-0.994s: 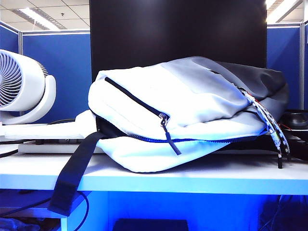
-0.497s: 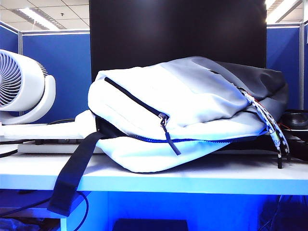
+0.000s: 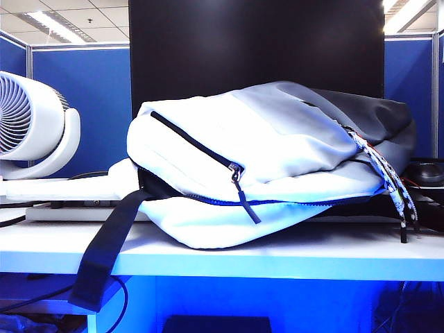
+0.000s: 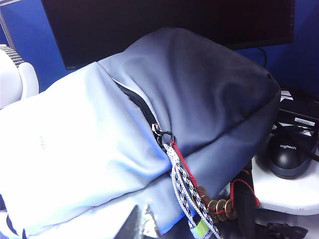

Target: Put the gray clothes into the backpack.

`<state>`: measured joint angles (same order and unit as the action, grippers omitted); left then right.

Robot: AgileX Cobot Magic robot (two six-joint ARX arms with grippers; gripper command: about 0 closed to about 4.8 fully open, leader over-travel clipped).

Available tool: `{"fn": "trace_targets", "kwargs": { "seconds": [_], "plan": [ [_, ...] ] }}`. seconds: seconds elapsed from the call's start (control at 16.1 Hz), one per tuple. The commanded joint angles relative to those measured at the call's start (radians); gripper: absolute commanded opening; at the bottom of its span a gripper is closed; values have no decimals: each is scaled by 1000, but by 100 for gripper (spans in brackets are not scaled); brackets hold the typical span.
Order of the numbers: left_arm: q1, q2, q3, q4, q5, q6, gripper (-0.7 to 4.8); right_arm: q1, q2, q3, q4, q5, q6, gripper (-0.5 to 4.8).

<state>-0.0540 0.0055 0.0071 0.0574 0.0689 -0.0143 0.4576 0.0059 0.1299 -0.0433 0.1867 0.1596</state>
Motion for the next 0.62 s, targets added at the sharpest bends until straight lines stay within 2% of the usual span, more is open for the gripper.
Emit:
{"fn": "trace_targets", "kwargs": {
  "seconds": [0.06, 0.37, 0.62],
  "plan": [
    [-1, -2, 0, 0, 3, 16, -5, 0, 0, 4, 14, 2, -3, -5],
    [1, -2, 0, 0, -26, -28, -5, 0, 0, 4, 14, 2, -3, -5],
    [1, -2, 0, 2, -24, -27, -5, 0, 0, 4, 14, 2, -3, -5]
  ]
}}
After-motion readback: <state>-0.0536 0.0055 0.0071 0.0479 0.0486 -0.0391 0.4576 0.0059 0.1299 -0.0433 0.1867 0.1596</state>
